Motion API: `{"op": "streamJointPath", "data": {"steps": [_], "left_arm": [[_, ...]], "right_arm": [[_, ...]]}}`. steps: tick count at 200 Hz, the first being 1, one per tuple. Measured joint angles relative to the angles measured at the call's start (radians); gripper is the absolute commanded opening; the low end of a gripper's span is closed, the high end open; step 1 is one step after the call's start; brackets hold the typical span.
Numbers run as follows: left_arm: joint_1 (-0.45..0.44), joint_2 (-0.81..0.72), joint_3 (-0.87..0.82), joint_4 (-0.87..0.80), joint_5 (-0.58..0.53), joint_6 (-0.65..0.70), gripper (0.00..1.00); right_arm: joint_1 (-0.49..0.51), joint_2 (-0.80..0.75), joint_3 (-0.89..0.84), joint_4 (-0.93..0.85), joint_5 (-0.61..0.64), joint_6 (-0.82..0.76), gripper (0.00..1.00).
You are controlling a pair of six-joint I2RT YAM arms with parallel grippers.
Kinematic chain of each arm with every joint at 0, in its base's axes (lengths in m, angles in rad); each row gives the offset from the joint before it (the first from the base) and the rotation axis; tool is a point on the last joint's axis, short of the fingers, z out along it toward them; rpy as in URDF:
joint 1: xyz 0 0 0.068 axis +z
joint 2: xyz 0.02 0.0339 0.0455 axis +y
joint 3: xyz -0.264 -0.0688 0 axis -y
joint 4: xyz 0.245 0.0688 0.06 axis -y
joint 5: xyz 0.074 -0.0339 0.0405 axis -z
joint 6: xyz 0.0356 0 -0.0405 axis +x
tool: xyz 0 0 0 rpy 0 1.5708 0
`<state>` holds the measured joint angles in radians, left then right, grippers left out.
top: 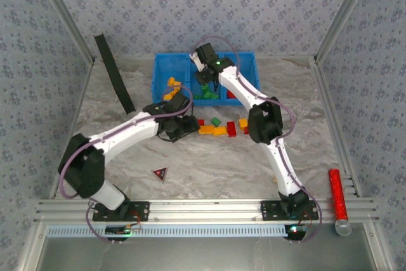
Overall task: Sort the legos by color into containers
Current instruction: Place the lego in the container, then pick up the lego from the center of the table.
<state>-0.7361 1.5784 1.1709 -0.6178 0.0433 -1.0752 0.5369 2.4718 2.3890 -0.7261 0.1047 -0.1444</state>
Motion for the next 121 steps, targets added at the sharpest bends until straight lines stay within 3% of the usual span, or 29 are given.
{"op": "streamJointPath", "data": {"steps": [56, 121], "left_arm": [[-0.055, 0.266, 0.32, -0.021, -0.019, 0.039, 0.66], [-0.078, 0.467, 0.525, -0.081, -0.061, 0.069, 0.66]], "right_arm": [[-0.029, 0.021, 0.013, 0.007, -0.043, -0.036, 0.59], [-0.034, -0.019, -0.046, 0.05, -0.106, -0.035, 0.62]]}}
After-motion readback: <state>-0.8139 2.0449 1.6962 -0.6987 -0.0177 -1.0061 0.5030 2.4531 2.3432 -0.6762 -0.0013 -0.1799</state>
